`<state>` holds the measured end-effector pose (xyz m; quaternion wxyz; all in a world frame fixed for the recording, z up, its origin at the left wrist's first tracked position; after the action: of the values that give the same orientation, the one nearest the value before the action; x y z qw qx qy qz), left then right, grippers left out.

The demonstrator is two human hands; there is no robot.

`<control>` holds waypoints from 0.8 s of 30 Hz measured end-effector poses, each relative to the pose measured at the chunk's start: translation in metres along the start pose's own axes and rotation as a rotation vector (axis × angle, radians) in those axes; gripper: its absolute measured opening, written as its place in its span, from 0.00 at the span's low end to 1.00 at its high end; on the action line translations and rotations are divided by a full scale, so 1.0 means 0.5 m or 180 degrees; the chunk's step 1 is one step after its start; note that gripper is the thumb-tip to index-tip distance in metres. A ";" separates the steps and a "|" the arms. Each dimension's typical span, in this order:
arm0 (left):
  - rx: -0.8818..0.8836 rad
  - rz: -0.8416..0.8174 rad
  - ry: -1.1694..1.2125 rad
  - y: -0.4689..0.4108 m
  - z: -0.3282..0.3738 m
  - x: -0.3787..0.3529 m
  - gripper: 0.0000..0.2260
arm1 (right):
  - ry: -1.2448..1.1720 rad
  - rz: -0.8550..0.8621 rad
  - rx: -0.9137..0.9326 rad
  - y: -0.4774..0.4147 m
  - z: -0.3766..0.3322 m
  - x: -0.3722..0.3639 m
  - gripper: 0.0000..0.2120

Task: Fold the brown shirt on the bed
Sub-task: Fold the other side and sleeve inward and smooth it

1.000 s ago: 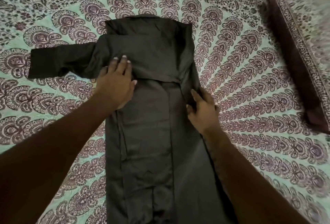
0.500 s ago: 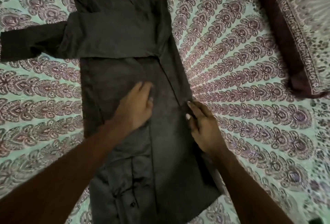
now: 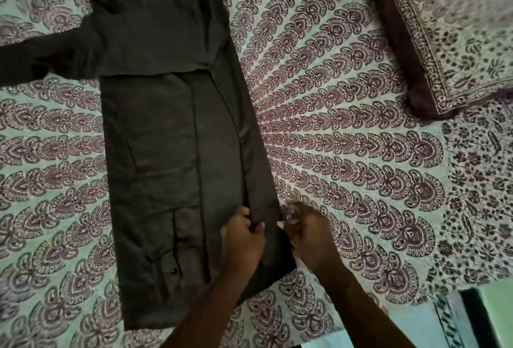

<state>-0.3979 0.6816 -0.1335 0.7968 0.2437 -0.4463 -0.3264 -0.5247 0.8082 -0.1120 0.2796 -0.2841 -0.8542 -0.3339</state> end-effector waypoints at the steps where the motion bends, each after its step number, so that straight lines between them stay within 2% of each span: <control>1: -0.0051 0.0102 0.0066 0.008 0.000 0.011 0.09 | -0.0068 -0.0004 -0.0089 0.009 0.006 -0.001 0.12; 6: -0.0394 0.0152 0.0356 0.021 -0.032 0.032 0.23 | 0.0014 -0.0283 -0.0275 0.036 0.023 -0.034 0.15; 12: -0.0834 0.0389 -0.0196 0.025 -0.042 0.051 0.15 | 0.0157 -0.0569 -0.0091 0.047 0.014 -0.067 0.15; 16: -0.0832 0.0076 -0.0413 0.040 -0.041 0.024 0.19 | 0.0264 -0.0640 -0.0148 0.045 0.023 -0.073 0.15; 19: -0.0718 -0.0038 -0.0582 0.049 -0.050 0.013 0.22 | 0.0298 -0.0611 -0.0183 0.034 0.022 -0.069 0.12; 22: -0.0645 -0.0060 -0.0869 0.054 -0.056 0.009 0.24 | 0.0335 -0.0345 0.0150 0.018 -0.002 -0.062 0.08; 24: -0.0605 -0.0111 -0.1259 0.056 -0.056 0.000 0.25 | 0.0881 -0.0146 0.0781 0.004 -0.033 -0.057 0.13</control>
<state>-0.3649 0.7028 -0.1281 0.7074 0.1064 -0.5568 -0.4222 -0.4992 0.7890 -0.1197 0.4193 -0.1797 -0.8481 -0.2694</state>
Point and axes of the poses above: each hand's wrist, its own y-axis away from the middle knuckle, its own x-axis out of the back of the hand, z = x × y, the point moved 9 cm from there along -y, towards the middle knuckle, and after that the axes turned 6 degrees about x, right-handed, at the moved point
